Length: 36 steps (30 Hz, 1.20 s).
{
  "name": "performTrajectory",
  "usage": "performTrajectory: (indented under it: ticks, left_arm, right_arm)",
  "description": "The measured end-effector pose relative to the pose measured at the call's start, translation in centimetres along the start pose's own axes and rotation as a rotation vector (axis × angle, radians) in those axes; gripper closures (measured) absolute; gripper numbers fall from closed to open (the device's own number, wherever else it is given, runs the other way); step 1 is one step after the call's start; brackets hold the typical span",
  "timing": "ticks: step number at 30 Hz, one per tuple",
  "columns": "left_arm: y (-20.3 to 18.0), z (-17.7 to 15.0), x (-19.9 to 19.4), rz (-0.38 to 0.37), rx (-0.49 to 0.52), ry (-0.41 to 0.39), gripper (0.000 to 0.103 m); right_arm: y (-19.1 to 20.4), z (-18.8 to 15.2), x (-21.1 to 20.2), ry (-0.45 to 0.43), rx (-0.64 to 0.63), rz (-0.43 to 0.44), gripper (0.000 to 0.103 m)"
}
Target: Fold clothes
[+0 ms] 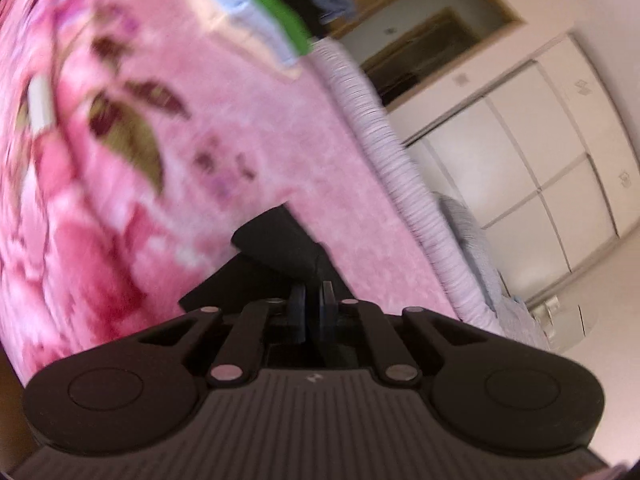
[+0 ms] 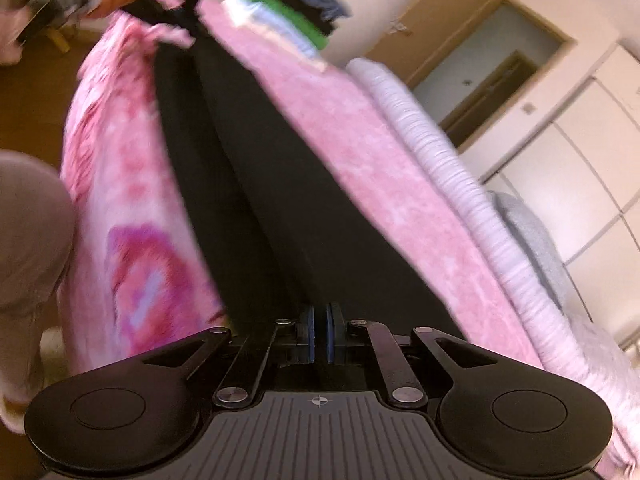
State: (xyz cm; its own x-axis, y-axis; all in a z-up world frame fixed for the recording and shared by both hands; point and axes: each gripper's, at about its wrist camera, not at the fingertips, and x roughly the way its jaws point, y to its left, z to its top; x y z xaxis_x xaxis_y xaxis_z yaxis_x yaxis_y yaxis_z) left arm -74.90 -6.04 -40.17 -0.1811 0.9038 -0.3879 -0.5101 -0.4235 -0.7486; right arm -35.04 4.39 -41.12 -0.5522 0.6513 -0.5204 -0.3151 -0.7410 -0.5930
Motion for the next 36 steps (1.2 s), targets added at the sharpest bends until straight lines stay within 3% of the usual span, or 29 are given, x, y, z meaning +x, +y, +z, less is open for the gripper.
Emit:
performTrajectory:
  ticks: [4, 12, 16, 19, 21, 22, 25, 27, 29, 33, 36]
  left_arm:
    - [0.5, -1.4, -2.0, -0.005, 0.048, -0.017, 0.1]
    - [1.8, -2.4, -2.1, 0.039, 0.102, 0.016, 0.099]
    - [2.1, -2.3, -1.3, 0.079, 0.094, 0.053, 0.095]
    - [1.5, -2.2, -2.7, 0.139, 0.131, 0.042, 0.086]
    - [0.6, -2.4, -3.8, 0.204, 0.167, 0.051, 0.086]
    - [0.0, -2.7, -4.1, 0.2, 0.188, 0.068, 0.086]
    - [-3.8, -4.8, -4.3, 0.142, 0.32, 0.128, 0.086]
    - [-6.9, -6.8, -3.9, 0.074, 0.428, 0.172, 0.086]
    - [-10.3, -9.5, -2.3, -0.016, 0.53, 0.245, 0.086]
    - [-16.0, -15.1, 0.8, -0.154, 0.693, 0.332, 0.086]
    - [-18.0, -17.3, 2.5, -0.195, 0.714, 0.373, 0.086]
  right_arm:
    - [-0.4, -0.2, -1.4, -0.001, 0.03, 0.01, 0.099]
    - [1.0, -0.5, -1.2, 0.044, 0.039, 0.054, 0.099]
    - [1.4, -0.7, -1.0, 0.086, 0.058, 0.037, 0.098]
    - [1.0, -0.9, -2.0, 0.098, 0.117, 0.008, 0.089]
    - [-0.5, -2.3, -3.3, 0.118, 0.264, -0.021, 0.08]
    - [-1.4, -3.3, -4.1, 0.135, 0.349, -0.044, 0.079]
    - [-4.9, -7.5, -6.8, 0.192, 0.662, -0.114, 0.078]
    - [-8.0, -11.3, -9.5, 0.172, 0.95, -0.137, 0.078]
    - [-11.0, -15.2, -12.2, 0.111, 1.264, -0.133, 0.078]
    - [-14.6, -23.8, -16.2, -0.144, 1.838, -0.113, 0.078]
    - [-16.0, -27.4, -17.9, -0.244, 1.987, -0.165, 0.078]
